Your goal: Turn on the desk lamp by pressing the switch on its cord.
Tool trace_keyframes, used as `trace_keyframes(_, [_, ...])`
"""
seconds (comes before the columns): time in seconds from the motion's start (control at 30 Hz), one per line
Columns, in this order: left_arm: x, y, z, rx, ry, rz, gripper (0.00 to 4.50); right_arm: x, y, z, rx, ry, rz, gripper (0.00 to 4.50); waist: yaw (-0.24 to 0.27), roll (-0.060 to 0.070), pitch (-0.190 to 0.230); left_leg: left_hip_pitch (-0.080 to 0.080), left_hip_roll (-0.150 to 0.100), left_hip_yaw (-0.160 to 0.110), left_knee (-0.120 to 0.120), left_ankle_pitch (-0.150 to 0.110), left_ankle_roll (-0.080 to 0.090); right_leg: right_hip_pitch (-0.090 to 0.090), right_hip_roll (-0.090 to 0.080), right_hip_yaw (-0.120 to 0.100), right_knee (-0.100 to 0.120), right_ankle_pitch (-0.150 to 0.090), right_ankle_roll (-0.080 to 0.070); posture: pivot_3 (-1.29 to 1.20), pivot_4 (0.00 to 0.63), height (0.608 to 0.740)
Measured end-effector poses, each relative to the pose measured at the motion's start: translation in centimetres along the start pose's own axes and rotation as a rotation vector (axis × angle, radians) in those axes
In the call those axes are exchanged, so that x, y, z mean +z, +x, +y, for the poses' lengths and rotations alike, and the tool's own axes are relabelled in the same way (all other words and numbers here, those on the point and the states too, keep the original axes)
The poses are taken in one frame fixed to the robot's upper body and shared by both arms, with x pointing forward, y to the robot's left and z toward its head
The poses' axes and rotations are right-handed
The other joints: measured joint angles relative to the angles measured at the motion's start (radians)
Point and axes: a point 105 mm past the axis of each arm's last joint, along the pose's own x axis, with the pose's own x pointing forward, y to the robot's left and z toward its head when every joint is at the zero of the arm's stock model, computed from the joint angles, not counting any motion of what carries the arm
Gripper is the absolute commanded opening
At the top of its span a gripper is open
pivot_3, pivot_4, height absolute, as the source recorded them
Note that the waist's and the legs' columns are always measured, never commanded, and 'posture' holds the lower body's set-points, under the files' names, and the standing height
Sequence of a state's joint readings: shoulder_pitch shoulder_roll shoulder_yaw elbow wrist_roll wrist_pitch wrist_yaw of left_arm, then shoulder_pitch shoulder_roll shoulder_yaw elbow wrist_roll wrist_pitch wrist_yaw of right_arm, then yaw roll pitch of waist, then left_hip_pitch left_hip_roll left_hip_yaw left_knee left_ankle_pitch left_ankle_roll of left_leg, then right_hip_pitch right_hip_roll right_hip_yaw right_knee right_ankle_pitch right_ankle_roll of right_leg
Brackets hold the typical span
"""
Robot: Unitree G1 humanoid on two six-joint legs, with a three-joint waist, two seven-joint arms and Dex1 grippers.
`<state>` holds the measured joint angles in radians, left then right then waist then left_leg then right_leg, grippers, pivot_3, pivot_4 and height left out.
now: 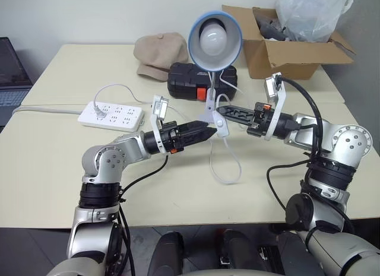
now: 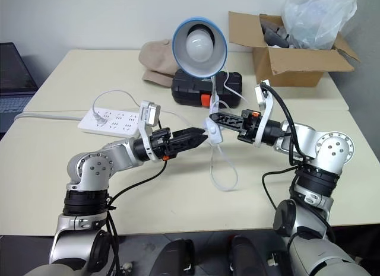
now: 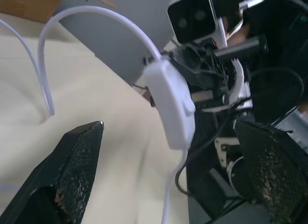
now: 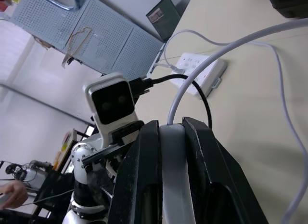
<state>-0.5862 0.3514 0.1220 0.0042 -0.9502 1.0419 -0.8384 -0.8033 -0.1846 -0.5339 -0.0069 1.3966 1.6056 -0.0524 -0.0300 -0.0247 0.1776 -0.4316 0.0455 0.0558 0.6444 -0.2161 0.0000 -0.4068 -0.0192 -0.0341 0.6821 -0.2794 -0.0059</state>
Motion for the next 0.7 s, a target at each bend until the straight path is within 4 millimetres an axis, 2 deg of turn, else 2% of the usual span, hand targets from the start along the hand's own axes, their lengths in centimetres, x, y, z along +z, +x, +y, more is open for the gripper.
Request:
trace_keyframes(0.33, [-1.1, 0.3, -1.1, -0.066, -0.081, 0.005, 4.50, -0.6, 0.0, 1.2, 0.009, -0.004, 0.047, 0.34, 0.000, 0.000, 0.000, 0.000, 0.000, 0.000, 0.000, 0.000, 0.000, 0.000, 0.000, 0.000, 0.000, 0.000, 0.001, 0.00, 0.150, 0.740])
trace_keyframes(0.43, [-1.1, 0.3, -1.2, -0.076, -0.083, 0.003, 4.10, -0.7, -0.1, 1.3, 0.001, 0.012, 0.051, 0.34, 0.001, 0.000, 0.000, 0.000, 0.000, 0.000, 0.000, 0.000, 0.000, 0.000, 0.000, 0.001, 0.000, -0.002, 0.004, 0.00, 0.150, 0.740])
trace_keyframes(0.7, [-1.1, 0.6, -1.8, -0.127, -0.094, -0.008, 2.58, -0.6, 0.1, 1.7, -0.016, 0.025, 0.059, 0.34, 0.001, 0.000, 0.000, 0.000, 0.000, 0.001, 0.000, 0.000, 0.000, 0.000, 0.001, 0.001, -0.001, -0.002, 0.005, 0.00, 0.150, 0.740])
